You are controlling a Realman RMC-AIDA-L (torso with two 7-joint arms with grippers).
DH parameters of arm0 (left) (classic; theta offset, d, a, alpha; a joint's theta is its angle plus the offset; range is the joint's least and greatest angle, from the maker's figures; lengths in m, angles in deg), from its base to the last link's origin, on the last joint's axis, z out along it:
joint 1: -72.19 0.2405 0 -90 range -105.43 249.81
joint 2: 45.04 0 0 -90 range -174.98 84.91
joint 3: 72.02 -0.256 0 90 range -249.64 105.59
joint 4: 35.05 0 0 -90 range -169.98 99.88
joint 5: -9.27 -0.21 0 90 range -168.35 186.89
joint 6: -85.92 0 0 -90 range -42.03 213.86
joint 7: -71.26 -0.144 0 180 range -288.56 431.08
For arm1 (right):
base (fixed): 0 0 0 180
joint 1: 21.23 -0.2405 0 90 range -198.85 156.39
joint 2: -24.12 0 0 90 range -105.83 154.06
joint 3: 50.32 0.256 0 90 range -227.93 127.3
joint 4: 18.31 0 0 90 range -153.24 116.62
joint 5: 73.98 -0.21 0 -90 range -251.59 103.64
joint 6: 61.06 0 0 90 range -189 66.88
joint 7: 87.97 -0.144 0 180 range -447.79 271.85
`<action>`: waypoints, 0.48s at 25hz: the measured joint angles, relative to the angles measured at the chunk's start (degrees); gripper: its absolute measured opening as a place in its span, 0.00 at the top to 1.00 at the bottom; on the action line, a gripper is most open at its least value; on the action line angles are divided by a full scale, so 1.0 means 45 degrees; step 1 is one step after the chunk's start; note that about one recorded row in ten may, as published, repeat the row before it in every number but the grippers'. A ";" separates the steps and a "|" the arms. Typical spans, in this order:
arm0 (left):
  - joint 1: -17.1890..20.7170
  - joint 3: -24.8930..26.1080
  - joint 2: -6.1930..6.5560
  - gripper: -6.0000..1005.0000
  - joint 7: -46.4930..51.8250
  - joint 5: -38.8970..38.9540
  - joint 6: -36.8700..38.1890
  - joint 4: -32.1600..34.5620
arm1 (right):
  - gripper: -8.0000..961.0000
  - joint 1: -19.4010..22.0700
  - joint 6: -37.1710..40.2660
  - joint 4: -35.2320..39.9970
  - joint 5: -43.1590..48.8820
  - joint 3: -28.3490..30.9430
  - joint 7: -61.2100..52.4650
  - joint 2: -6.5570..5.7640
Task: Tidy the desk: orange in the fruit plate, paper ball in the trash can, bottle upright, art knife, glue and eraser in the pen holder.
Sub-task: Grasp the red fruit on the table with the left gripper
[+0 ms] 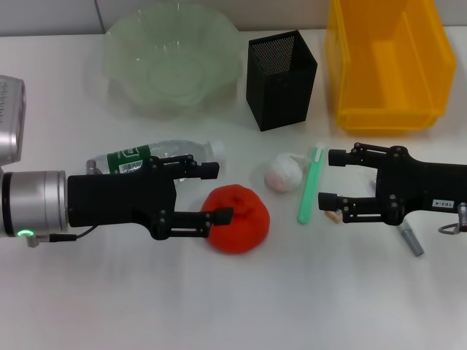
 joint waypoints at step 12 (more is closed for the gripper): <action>-0.0210 -0.0054 -0.0095 0.22 0.0155 0.0000 -0.0411 0.0085 | 0.13 -0.0009 0.0004 -0.0003 -0.0013 0.0038 -0.0030 -0.0050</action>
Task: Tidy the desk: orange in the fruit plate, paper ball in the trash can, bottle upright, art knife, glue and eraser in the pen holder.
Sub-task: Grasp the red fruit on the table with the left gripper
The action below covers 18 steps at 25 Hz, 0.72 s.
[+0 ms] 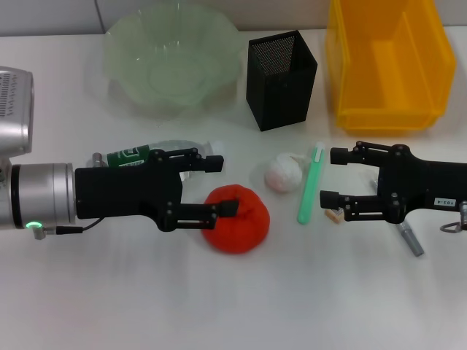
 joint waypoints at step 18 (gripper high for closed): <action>-0.0728 -0.0236 -0.0636 0.22 0.0037 -0.2011 -0.3092 0.0054 | 0.13 0.0130 -0.0038 -0.0075 -0.0007 0.0118 -0.0008 0.0002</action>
